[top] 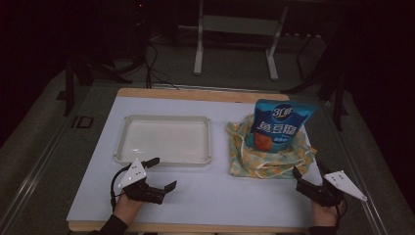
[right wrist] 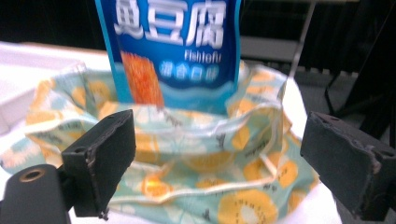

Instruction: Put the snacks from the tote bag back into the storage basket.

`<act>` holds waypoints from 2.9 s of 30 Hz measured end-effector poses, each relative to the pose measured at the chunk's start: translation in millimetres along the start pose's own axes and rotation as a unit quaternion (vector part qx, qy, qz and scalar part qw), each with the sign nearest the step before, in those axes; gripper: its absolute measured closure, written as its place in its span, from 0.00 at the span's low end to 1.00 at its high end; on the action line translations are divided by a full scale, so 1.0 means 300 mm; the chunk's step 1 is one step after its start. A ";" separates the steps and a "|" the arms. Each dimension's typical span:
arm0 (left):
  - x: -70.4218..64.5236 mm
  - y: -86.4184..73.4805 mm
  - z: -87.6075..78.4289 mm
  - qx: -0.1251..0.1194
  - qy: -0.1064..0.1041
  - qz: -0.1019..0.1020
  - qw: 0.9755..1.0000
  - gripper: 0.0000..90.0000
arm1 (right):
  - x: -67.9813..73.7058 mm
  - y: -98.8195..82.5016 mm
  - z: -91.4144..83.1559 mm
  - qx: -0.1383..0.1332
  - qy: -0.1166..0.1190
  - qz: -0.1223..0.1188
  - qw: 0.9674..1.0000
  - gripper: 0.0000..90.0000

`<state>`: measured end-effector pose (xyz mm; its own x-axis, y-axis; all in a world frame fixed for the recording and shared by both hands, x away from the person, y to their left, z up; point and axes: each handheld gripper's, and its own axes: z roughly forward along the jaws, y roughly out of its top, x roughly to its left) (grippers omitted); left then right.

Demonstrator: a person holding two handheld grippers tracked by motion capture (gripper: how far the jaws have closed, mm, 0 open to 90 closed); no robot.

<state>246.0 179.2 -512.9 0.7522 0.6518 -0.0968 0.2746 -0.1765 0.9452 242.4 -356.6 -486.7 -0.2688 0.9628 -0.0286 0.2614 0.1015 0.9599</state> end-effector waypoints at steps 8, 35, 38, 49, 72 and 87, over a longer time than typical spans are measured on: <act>0.011 -0.001 -0.016 0.029 -0.021 -0.011 0.999 0.00 | 0.004 0.003 0.005 0.058 -0.002 0.014 0.998 0.15; -0.012 0.032 0.044 0.066 -0.076 -0.031 0.994 0.01 | 0.006 0.090 -0.006 0.158 0.096 0.008 0.983 0.15; -0.018 0.041 0.060 0.069 -0.076 -0.029 0.994 0.01 | 0.014 0.094 -0.002 0.162 0.094 -0.006 0.982 0.15; -0.033 0.099 0.150 0.068 -0.083 -0.007 0.994 0.01 | 0.008 0.110 0.015 0.129 0.084 -0.017 0.988 0.13; -0.056 0.273 0.402 0.067 -0.116 0.027 0.991 0.05 | -0.073 0.203 0.091 0.093 0.109 -0.013 0.990 0.15; -0.090 0.383 0.584 0.069 -0.132 0.046 0.988 0.07 | -0.107 0.249 0.160 0.084 0.109 -0.016 0.990 0.15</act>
<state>362.1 12.1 -456.3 0.9026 0.4171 -0.1066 0.2625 -0.3369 0.9042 315.0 -368.0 -427.5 -0.4689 0.8831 0.0194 0.3950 0.1900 0.8988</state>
